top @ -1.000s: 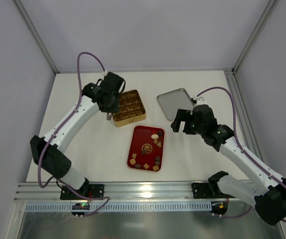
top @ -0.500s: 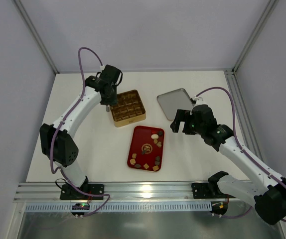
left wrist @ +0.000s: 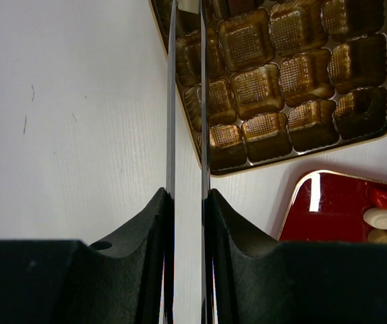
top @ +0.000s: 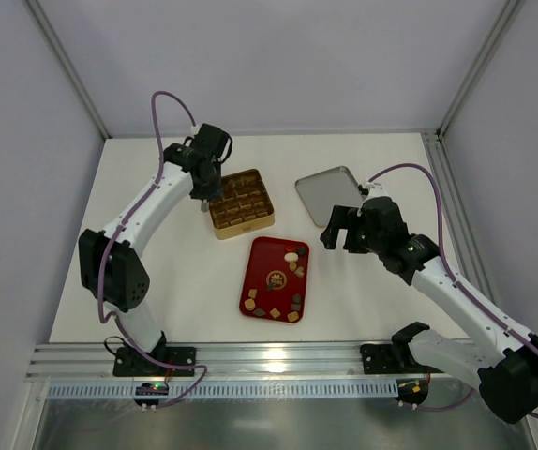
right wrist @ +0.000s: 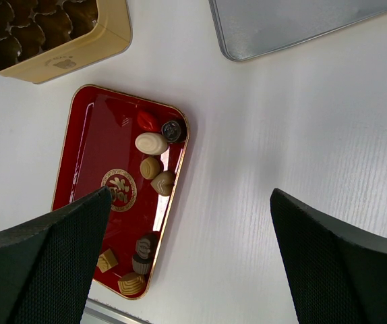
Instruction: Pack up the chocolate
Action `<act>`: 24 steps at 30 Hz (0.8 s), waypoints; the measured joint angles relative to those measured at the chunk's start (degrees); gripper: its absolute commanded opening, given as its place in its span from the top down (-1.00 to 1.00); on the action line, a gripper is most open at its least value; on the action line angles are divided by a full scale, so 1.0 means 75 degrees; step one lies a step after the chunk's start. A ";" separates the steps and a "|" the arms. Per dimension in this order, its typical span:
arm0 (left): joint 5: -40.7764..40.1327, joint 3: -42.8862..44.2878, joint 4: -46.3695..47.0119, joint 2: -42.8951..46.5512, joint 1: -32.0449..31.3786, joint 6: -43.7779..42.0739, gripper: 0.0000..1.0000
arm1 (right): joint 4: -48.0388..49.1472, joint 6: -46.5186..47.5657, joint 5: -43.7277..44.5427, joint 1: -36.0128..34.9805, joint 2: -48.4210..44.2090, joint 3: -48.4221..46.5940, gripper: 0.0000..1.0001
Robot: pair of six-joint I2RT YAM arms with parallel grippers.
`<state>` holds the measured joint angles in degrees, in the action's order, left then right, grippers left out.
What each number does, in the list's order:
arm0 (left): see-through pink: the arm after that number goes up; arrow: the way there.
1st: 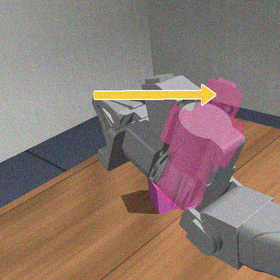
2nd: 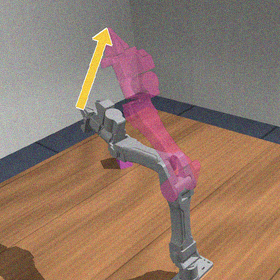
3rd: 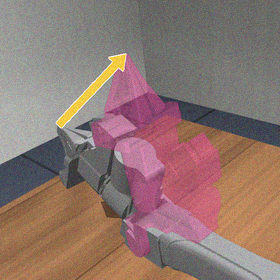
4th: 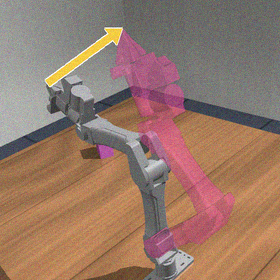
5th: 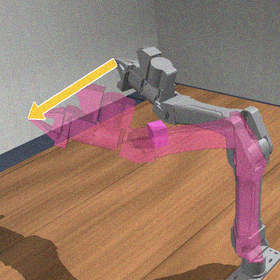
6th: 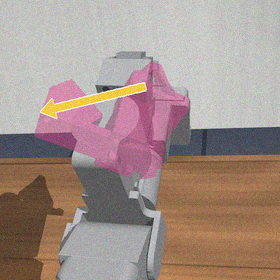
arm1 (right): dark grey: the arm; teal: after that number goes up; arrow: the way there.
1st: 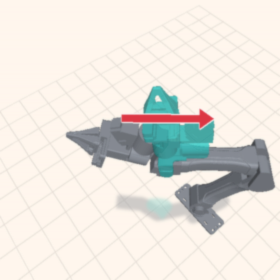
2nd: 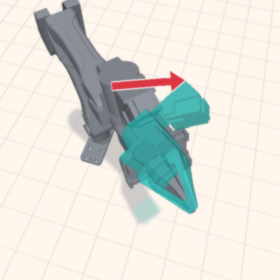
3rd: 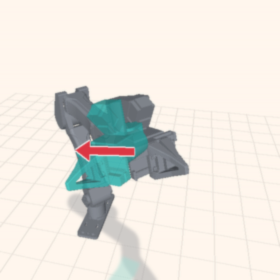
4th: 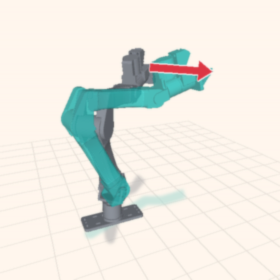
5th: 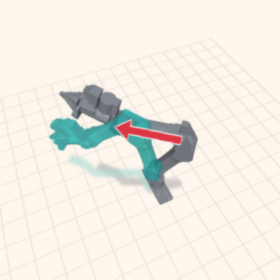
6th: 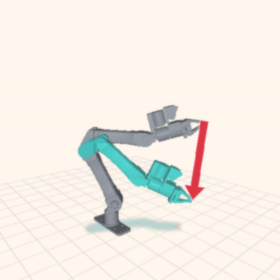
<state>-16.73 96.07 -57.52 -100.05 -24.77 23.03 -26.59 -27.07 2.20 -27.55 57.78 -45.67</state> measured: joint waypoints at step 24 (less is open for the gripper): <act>0.0000 -0.0070 -0.0052 0.0035 0.0000 -0.0169 0.25 | 0.0000 0.0000 0.0000 0.0000 0.0000 0.0000 -1.00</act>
<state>-16.73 95.55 -57.91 -99.79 -24.77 21.76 -26.59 -27.07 2.20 -27.55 57.78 -45.67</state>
